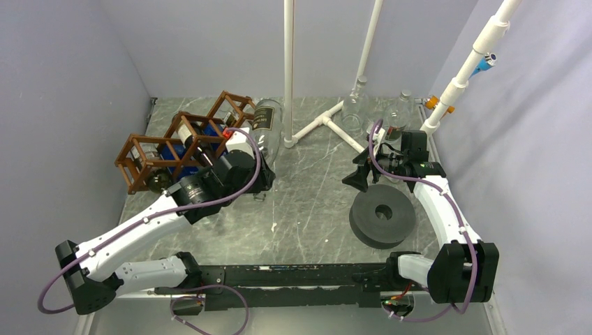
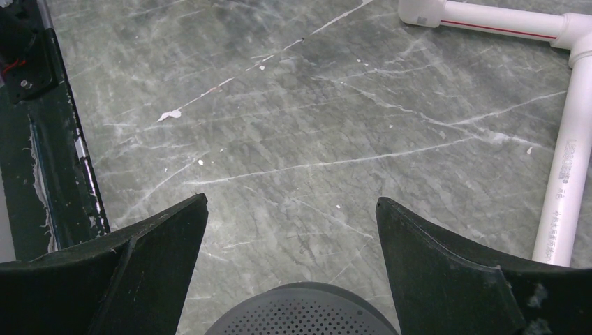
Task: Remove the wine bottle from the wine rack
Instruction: Place the wine bottle at the center of the board.
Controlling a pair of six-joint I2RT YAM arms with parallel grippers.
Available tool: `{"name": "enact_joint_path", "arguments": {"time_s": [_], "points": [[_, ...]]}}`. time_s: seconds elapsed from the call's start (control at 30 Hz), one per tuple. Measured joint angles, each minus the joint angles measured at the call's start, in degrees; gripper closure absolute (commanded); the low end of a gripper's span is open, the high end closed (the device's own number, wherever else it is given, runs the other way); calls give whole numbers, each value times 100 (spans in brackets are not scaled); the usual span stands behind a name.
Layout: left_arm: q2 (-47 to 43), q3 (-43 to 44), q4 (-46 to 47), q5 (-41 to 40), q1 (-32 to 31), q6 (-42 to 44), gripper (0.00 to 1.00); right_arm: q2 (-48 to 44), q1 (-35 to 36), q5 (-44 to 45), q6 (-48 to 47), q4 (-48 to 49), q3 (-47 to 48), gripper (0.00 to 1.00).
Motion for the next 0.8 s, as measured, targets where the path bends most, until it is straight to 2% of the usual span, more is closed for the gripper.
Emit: {"name": "enact_joint_path", "arguments": {"time_s": [0.8], "points": [[525, 52, 339, 754, -310, -297, 100, -39, -181, -87, -195, -13, -2, 6]]}}
